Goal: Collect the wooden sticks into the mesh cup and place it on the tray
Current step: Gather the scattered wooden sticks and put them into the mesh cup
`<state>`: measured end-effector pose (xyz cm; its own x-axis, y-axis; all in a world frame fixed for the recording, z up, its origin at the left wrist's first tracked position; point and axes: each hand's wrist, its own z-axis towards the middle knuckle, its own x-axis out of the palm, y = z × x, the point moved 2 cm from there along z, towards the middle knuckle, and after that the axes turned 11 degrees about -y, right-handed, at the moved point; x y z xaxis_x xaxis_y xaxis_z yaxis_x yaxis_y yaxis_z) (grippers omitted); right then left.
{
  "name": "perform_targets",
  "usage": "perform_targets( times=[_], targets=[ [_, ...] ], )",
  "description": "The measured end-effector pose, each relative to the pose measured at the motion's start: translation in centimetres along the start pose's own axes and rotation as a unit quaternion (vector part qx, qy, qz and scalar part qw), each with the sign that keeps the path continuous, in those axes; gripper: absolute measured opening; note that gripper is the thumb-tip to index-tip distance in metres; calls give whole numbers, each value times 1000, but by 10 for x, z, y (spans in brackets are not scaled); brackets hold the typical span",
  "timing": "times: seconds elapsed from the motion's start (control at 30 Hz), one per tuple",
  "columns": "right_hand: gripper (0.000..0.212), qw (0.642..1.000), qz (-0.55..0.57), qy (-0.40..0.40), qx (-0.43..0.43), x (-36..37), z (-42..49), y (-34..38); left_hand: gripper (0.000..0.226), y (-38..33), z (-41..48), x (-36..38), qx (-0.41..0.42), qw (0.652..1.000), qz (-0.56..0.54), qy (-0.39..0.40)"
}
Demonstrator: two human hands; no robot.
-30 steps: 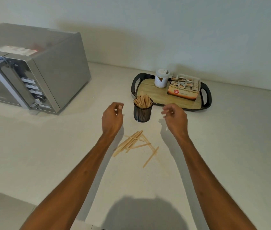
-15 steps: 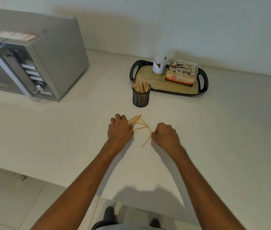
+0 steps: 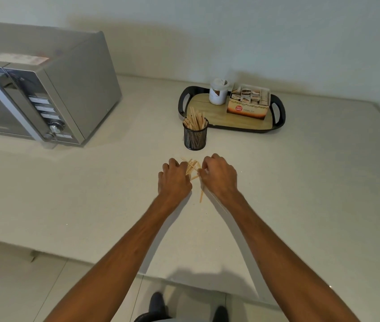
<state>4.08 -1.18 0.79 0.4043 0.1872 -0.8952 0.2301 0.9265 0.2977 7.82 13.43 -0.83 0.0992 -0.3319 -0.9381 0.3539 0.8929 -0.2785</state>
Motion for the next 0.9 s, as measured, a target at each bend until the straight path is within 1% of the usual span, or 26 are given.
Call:
perform_targets(
  times=[0.1,0.23,0.3,0.37,0.4,0.47,0.53,0.6,0.7,0.8,0.83,0.9],
  targets=[
    [23,1000,-12,-4,-6,7,0,4,40,2,-1,1,6,1000,6,-12],
    [17,999,-35,-11,-11,10,3,0,40,2,0,1,17,999,9,-25],
    [15,999,-22,-28,23,3,5,-4,39,3,2,1,25,999,6,-30],
    [11,996,4,-47,80,-9,3,-18,38,6,2,1,29,999,-2,-32],
    [9,993,10,-43,108,-14,-1,-28,39,7,2,1,31,999,-6,-31],
    [8,989,-2,3,149,-21,-14,-52,42,11,2,2,34,999,-13,-28],
    [8,984,-16,57,171,-24,-28,-67,44,12,2,2,33,999,-15,-23],
    [9,979,-1,81,185,-26,-37,-73,47,11,2,2,32,999,-8,-20],
    [21,976,26,117,181,-30,-42,-74,53,5,1,1,25,999,-6,-19],
    [49,977,27,158,143,-29,-50,-67,55,4,0,1,15,1000,-7,-22],
    [53,979,18,154,130,-26,-53,-64,54,3,-2,1,12,1000,-4,-24],
    [51,986,14,109,128,-18,-57,-56,54,1,-5,2,8,999,8,-32]
  ],
)
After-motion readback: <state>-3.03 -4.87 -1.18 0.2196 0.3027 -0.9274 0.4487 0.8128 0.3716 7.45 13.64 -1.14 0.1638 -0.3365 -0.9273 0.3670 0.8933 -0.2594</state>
